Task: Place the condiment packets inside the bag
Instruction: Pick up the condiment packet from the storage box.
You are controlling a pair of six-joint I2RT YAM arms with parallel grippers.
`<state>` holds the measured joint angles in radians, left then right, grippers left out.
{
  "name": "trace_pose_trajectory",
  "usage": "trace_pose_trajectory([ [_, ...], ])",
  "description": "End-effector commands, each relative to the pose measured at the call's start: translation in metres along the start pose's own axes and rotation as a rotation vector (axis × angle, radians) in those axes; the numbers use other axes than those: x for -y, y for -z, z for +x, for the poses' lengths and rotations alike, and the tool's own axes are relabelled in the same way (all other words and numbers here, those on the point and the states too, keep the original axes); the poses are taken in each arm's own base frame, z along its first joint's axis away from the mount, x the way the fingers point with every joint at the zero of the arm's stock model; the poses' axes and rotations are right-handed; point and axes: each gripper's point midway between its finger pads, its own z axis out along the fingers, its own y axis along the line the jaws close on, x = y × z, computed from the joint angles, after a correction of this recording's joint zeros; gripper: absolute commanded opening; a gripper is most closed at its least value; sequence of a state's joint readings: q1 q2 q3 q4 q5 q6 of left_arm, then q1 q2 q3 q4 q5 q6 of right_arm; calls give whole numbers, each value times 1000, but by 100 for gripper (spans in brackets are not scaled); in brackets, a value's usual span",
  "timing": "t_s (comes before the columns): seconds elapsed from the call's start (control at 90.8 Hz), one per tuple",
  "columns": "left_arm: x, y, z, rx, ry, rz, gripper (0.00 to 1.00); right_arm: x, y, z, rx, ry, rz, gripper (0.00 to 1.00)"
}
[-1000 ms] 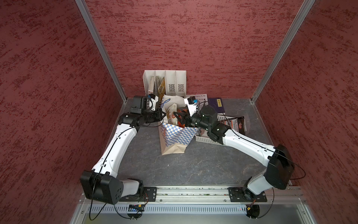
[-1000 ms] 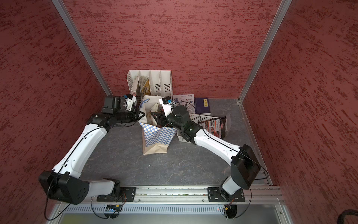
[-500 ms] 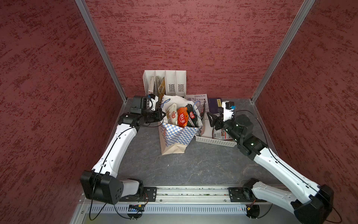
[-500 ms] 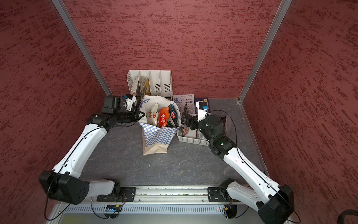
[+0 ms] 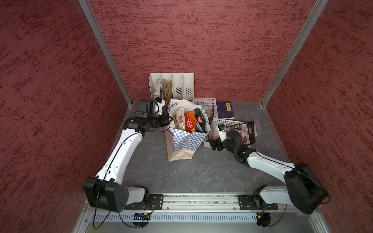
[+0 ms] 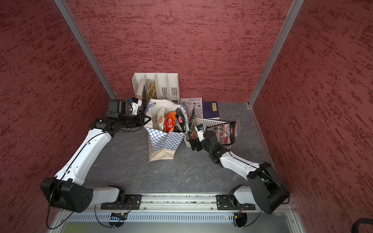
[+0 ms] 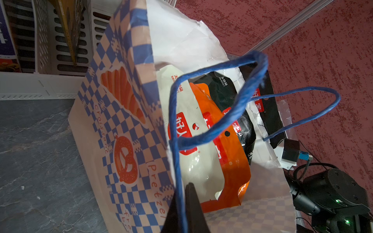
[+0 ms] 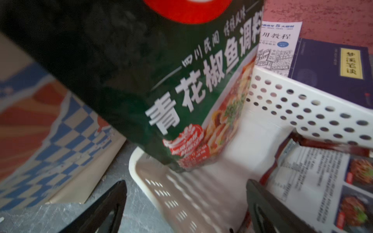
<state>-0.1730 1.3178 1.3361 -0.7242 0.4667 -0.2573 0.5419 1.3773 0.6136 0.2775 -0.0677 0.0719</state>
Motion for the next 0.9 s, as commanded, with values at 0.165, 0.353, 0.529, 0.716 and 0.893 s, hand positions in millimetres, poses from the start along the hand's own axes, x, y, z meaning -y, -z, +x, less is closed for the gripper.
trace_pose_trajectory([
  [0.165,16,13,-21,91,-56,49,0,28,-19,-48,153,-135,169,93],
  [0.353,16,13,-21,92,-59,50,0,59,-17,-44,144,-230,352,70],
  [0.529,16,15,-21,95,-61,49,0,77,-21,-32,88,-331,473,50],
  [0.716,16,16,-20,98,-61,44,0,63,-27,-41,123,-322,375,38],
  [0.893,16,16,-20,100,-63,43,0,62,-4,-60,172,-249,384,4],
])
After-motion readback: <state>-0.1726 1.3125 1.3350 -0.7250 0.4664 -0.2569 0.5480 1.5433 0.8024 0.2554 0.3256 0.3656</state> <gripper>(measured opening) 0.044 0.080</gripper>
